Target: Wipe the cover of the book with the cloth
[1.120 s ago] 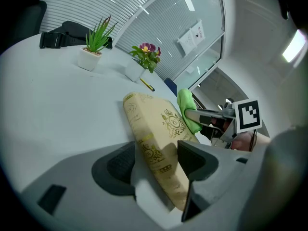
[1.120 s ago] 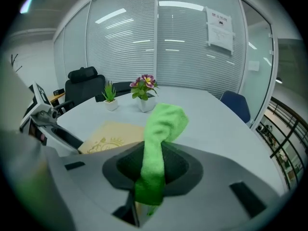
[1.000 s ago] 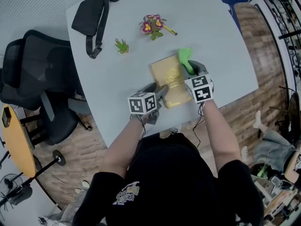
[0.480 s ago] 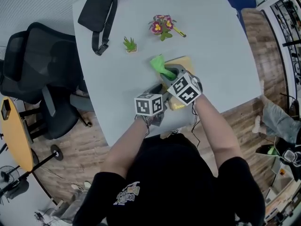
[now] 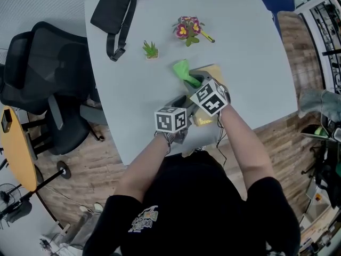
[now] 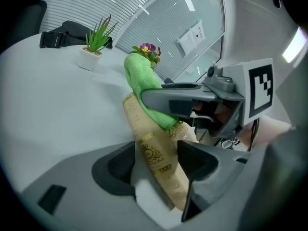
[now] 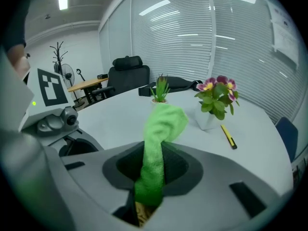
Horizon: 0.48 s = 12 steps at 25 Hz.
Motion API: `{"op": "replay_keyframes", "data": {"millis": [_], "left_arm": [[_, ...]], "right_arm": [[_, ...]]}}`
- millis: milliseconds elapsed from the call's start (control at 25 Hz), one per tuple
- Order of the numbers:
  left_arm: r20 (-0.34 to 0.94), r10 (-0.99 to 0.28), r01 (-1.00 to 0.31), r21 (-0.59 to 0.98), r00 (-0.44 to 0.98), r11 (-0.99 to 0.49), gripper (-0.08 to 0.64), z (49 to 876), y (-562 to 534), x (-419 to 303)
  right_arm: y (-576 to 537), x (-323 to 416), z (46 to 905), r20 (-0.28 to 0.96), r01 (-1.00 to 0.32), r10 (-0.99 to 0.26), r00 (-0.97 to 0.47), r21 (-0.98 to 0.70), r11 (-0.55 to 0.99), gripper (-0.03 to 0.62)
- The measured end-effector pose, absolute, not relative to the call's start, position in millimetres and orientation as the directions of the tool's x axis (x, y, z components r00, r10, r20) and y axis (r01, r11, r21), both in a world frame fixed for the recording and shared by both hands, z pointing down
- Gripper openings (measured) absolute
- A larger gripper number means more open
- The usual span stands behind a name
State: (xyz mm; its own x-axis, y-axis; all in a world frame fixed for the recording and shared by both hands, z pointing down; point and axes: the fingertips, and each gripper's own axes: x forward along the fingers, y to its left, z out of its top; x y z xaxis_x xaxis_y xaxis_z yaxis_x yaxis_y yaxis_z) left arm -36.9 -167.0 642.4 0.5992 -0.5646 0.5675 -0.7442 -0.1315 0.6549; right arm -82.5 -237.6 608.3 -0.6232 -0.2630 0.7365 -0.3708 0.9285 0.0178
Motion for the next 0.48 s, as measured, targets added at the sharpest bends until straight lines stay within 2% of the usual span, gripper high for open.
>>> {"op": "replay_keyframes", "data": {"millis": [280,480], "left_arm": [[0.567,-0.564,-0.743,0.657,0.601,-0.131,0.275,643,-167,-37],[0.567,-0.563,-0.742,0.657,0.601,-0.130,0.275,644,-167,-37]], "right_arm": [[-278,-40,609,0.719,-0.585,-0.398,-0.570,-0.014,0.811,0.097],[-299,-7,609,0.714,-0.687,-0.472,-0.518,-0.017,0.727,0.097]]}}
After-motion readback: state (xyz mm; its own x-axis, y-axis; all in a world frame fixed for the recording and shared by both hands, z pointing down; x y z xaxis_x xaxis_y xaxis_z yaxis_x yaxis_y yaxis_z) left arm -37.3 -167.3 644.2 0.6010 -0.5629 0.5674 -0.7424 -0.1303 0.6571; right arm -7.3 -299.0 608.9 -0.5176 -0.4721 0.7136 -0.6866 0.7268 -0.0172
